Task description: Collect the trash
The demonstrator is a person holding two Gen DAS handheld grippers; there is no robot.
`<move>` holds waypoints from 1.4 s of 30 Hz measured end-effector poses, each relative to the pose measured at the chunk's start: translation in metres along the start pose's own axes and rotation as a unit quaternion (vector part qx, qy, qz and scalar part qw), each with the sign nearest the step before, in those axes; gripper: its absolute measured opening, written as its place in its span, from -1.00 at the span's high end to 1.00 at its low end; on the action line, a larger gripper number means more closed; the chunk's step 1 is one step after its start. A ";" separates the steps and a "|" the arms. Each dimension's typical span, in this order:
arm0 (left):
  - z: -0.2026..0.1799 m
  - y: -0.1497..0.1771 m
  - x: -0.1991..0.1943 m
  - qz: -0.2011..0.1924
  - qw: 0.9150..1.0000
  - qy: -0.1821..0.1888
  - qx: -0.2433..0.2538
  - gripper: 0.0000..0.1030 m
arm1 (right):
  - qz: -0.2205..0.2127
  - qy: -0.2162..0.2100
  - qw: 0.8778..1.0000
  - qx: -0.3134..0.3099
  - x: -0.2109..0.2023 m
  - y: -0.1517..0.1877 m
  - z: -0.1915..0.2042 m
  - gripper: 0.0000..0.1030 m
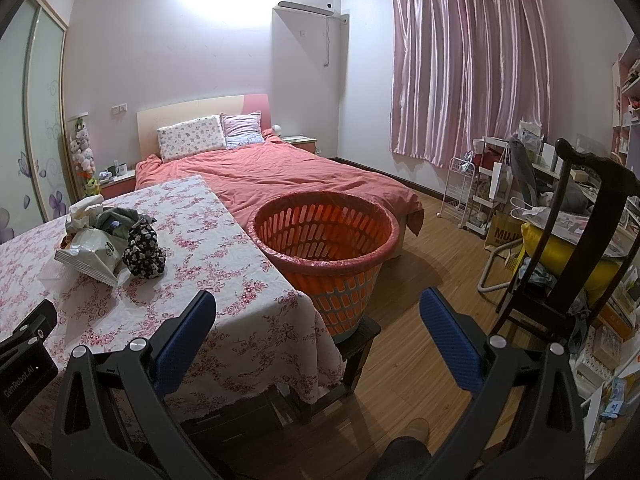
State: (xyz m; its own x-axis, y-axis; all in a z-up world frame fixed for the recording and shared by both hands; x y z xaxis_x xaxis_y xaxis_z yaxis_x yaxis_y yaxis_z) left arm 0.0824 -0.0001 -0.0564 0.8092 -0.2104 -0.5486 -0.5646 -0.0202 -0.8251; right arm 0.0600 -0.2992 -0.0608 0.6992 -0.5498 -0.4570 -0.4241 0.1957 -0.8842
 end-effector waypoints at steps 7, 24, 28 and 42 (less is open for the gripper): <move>0.000 0.000 0.000 0.000 1.000 0.000 0.000 -0.93 | 0.000 0.000 1.000 0.000 0.000 0.000 0.000 -0.96; 0.021 -0.001 0.008 0.009 1.000 -0.020 -0.017 -0.93 | 0.016 -0.028 0.999 -0.001 0.010 0.001 0.012 -0.96; 0.052 -0.004 0.012 0.009 0.998 -0.038 -0.044 -0.93 | 0.030 -0.064 0.997 -0.006 0.019 0.002 0.035 -0.95; 0.133 -0.035 0.070 0.040 0.996 -0.047 -0.062 -0.93 | 0.083 -0.214 0.972 -0.041 0.059 -0.026 0.159 -0.54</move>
State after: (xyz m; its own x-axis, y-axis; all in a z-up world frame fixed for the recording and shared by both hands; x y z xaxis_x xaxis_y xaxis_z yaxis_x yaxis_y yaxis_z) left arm 0.1805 0.1158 -0.0840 0.7698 -0.1230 -0.6263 -0.6382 -0.1298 -0.7589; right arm 0.2042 -0.2080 -0.0798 0.7855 -0.1239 -0.6064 -0.5836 0.1779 -0.7923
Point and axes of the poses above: each gripper's, at about its wrist camera, not at the fingertips, and x roughly the way its jaws point, z to its left, y to its underside, the point moved 10 cm from there along x, roughly the way its jaws point, and after that the axes turned 12 degrees about y, right-handed, at the moved point
